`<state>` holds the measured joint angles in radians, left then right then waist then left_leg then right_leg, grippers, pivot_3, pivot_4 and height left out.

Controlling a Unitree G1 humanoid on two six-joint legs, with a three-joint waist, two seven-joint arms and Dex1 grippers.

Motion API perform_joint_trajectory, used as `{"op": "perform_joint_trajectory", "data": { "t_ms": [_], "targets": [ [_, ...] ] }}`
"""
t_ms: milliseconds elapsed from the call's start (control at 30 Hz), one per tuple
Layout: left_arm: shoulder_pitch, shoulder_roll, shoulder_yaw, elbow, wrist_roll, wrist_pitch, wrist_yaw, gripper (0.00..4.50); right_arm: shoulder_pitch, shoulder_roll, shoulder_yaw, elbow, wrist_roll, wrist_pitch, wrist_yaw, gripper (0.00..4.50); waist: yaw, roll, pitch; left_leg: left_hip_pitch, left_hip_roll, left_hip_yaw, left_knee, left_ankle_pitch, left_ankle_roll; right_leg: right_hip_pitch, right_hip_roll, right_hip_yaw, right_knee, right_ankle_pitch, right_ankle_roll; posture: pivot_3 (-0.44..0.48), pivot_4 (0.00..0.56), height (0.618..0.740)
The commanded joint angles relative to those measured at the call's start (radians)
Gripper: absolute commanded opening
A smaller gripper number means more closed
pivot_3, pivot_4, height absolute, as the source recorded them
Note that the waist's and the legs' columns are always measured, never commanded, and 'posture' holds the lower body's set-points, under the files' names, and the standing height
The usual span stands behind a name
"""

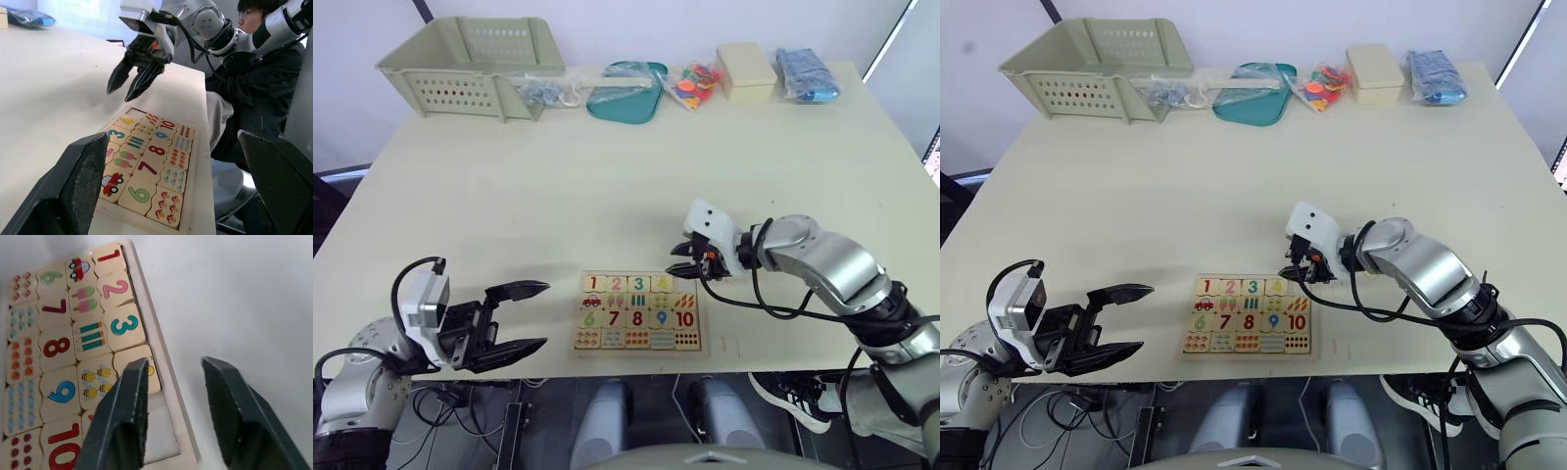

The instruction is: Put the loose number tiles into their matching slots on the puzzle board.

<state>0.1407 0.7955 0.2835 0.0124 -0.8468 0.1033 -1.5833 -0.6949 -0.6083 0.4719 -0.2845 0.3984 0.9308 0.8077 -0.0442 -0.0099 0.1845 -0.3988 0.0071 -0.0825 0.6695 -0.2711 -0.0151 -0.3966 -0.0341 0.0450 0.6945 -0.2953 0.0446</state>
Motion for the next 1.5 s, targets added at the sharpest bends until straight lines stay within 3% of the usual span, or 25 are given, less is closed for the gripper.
{"op": "perform_joint_trajectory", "data": {
  "t_ms": [33,100,1500],
  "targets": [
    [0.022,0.001,0.044,-0.016,-0.006,-0.008,-0.031,4.50,-0.004,0.010,0.003,0.002,-0.029,-0.040,0.023,0.63,0.000,0.000,0.000,0.000,0.000,0.000,0.000,0.000,0.000,0.000,0.000,0.000,0.001,0.000,0.000,0.000,0.150,0.740],
    [0.035,0.002,0.052,-0.016,-0.006,-0.011,-0.031,4.50,-0.003,0.014,0.008,0.009,-0.045,-0.051,0.028,0.09,0.000,0.000,0.000,0.001,0.000,-0.001,0.000,0.000,0.000,0.000,0.000,0.000,0.001,0.000,0.000,0.000,0.150,0.740],
    [0.100,0.011,0.106,-0.015,-0.001,-0.020,-0.031,4.50,0.028,0.054,0.048,0.038,-0.200,-0.079,0.104,0.09,0.001,0.000,0.000,0.001,0.001,-0.001,0.000,0.000,0.000,0.000,0.000,0.000,0.000,0.000,0.000,0.000,0.150,0.740]
  ]
}}
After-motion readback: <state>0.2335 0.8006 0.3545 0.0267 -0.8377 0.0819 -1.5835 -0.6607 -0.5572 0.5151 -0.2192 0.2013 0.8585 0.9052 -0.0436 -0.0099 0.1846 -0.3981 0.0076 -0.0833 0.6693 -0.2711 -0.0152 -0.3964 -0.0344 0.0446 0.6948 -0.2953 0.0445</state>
